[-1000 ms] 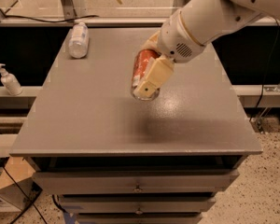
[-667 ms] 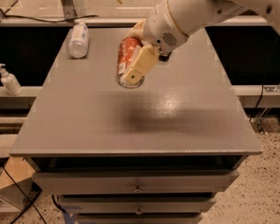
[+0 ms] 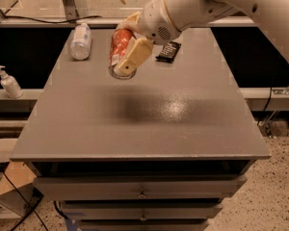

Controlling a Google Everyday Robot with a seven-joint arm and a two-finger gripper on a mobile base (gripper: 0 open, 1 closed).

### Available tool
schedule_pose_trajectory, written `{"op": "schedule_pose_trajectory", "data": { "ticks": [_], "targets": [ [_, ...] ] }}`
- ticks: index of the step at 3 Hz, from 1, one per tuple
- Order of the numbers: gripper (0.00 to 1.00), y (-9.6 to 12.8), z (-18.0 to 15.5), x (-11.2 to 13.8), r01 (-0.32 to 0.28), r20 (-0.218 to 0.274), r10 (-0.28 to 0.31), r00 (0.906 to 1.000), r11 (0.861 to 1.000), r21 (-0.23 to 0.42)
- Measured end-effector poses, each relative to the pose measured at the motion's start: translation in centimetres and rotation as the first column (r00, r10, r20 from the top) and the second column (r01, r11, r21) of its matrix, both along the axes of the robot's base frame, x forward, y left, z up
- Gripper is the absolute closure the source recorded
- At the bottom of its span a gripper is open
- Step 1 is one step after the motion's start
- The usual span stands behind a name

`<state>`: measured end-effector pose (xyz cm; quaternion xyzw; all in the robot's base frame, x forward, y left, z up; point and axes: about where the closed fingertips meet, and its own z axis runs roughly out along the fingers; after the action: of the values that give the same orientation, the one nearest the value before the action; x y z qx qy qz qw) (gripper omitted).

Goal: Move coke can near blue plastic bottle

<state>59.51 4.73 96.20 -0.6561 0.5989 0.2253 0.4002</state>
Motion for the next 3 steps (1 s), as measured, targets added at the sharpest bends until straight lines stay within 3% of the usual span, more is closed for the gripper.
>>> {"op": "schedule_pose_trajectory", "data": {
  "ticks": [1,2,3],
  "targets": [
    [1.0,-0.9,-1.2,-1.4,0.034,-0.049,-0.033,0.9982,0.999,0.006],
    [1.0,-1.1,-3.2,-2.3,0.07,-0.077,-0.065,0.9949,0.995,0.069],
    [1.0,-0.5,-4.3,-0.3,0.09,-0.048,-0.085,0.9953,0.986,0.139]
  ]
}}
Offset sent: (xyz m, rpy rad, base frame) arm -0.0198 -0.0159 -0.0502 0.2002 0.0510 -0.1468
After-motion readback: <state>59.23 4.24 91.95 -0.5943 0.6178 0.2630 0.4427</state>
